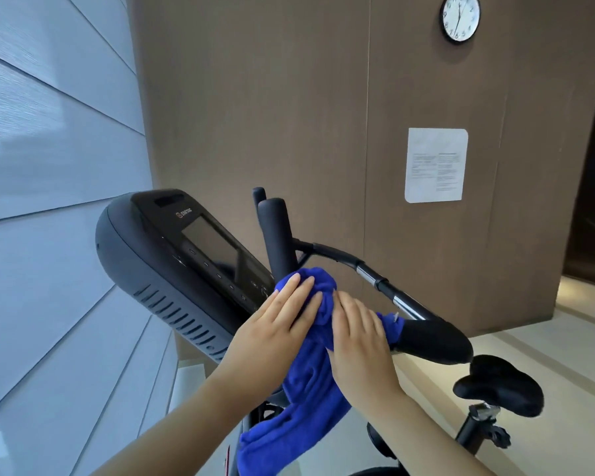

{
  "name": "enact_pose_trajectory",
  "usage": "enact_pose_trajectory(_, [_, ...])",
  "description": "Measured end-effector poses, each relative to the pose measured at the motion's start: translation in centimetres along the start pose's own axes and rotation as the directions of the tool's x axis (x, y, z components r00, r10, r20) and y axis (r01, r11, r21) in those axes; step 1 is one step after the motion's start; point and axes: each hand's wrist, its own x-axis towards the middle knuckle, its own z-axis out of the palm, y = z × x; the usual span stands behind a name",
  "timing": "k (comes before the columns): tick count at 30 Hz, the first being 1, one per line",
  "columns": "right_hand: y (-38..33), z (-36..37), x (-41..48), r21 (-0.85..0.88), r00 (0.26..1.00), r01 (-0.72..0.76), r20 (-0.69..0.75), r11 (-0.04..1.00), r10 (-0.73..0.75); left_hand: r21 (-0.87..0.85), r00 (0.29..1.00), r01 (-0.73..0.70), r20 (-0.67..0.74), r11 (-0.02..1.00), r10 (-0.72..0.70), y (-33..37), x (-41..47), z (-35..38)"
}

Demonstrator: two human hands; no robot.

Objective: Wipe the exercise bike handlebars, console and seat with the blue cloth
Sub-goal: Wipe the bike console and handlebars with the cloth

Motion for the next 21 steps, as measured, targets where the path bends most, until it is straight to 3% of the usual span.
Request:
enact_pose_trajectory(3, [1.5, -0.6, 0.6, 0.028, 0.995, 0.054, 0.077, 0.998, -0.056, 0.017, 1.0, 0.024, 0.001, 1.0, -0.024, 0.6, 0.9, -0.5])
enact_pose_trajectory(7, [4.0, -1.2, 2.3, 0.135, 0.953, 0.212, 0.193, 0.968, -0.235, 0.031, 0.995, 0.075, 0.065, 0.997, -0.077, 1.7, 2.7, -1.1])
enact_pose_trajectory(10, [5.7, -2.0, 3.5, 0.223, 0.934, 0.254, 0.195, 0.941, -0.299, 0.028, 0.985, 0.15, 0.087, 0.988, -0.152, 2.2, 3.4, -1.2])
enact_pose_trajectory(14, [8.3, -2.9, 5.3, 0.24, 0.957, 0.223, 0.133, 0.945, -0.259, -0.001, 0.955, 0.296, -0.024, 0.955, -0.295, 3.5, 4.4, -1.5])
enact_pose_trajectory(21, [10.0, -1.5, 2.1, 0.407, 0.906, 0.263, 0.208, 0.875, -0.369, -0.055, 0.956, 0.221, 0.208, 0.974, -0.205, 6.4, 5.8, -0.5])
